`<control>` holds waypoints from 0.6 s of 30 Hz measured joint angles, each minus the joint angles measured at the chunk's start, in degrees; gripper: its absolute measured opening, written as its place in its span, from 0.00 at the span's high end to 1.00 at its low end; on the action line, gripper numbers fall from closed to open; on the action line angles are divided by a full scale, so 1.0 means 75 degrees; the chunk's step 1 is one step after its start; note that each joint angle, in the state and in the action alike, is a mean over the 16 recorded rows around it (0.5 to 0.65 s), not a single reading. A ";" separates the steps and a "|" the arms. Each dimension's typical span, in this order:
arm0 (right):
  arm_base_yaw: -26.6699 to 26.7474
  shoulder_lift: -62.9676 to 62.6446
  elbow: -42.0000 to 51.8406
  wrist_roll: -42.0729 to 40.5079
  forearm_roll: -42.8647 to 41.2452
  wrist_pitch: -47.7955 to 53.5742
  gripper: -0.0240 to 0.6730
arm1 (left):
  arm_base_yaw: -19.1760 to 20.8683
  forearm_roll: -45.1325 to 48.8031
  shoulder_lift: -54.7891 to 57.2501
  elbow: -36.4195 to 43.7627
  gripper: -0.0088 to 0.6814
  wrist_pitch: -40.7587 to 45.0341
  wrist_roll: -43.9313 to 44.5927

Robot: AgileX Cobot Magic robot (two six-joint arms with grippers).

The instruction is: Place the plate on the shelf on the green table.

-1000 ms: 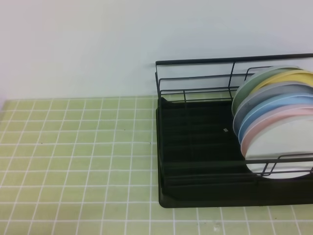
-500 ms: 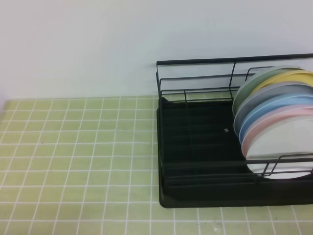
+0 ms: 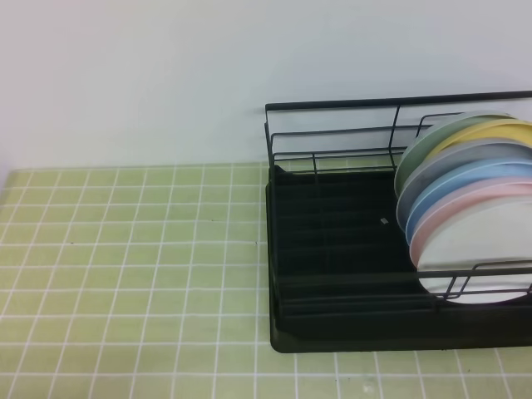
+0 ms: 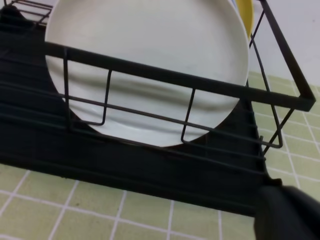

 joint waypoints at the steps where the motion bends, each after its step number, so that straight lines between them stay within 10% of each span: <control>1: 0.0000 0.0000 0.0000 -0.0036 -0.0002 0.0005 0.97 | 0.0000 0.0000 0.0000 0.0000 0.99 0.0000 0.0000; 18: 0.0000 0.0000 -0.0034 -0.0134 -0.0004 -0.0035 0.97 | 0.0000 0.0000 0.0000 0.0000 0.99 0.0000 0.0000</control>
